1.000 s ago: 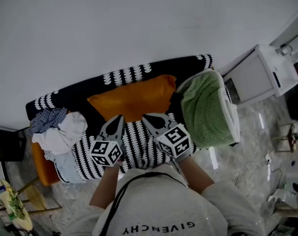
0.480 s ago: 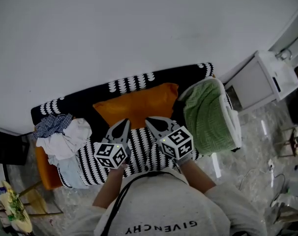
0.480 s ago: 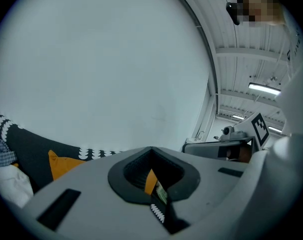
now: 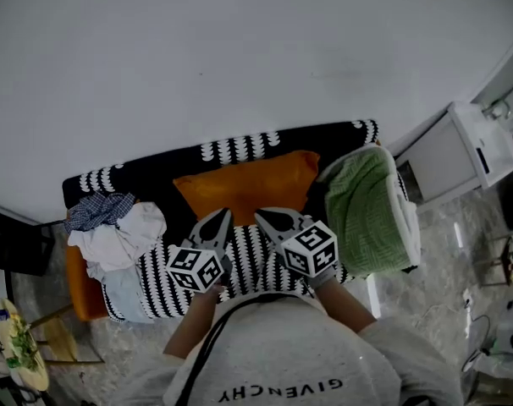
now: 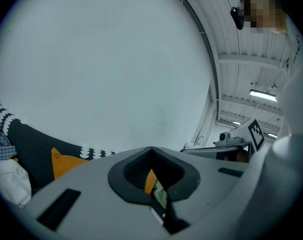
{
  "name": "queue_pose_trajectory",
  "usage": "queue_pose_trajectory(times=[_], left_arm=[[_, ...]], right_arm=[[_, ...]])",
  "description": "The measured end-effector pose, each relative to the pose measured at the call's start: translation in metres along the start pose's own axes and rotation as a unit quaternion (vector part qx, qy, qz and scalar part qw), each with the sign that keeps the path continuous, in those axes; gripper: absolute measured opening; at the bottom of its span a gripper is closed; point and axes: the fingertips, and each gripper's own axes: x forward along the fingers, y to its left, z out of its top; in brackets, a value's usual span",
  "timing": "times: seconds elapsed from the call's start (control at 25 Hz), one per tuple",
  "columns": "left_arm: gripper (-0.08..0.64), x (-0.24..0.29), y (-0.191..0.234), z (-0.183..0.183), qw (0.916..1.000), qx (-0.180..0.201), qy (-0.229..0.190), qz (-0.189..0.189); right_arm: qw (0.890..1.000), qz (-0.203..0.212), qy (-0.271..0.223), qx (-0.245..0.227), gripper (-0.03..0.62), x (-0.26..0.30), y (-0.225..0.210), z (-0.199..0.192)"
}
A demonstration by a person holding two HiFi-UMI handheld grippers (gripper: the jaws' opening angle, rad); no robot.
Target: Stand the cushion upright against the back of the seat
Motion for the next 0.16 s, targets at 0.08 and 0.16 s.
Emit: queue_pose_trajectory(times=[0.08,0.16], left_arm=[[0.025,-0.0027,0.0013,0.0026,1.0,0.001,-0.005,-0.004],[0.025,-0.0046,0.0034,0.0048,0.9999,0.001,-0.008,-0.007]], right_arm=[[1.0,0.004,0.001,-0.002,0.017,0.0028,0.0022,0.0004],[1.0,0.007,0.001,-0.004,0.017,0.0059,0.0031,0.0016]])
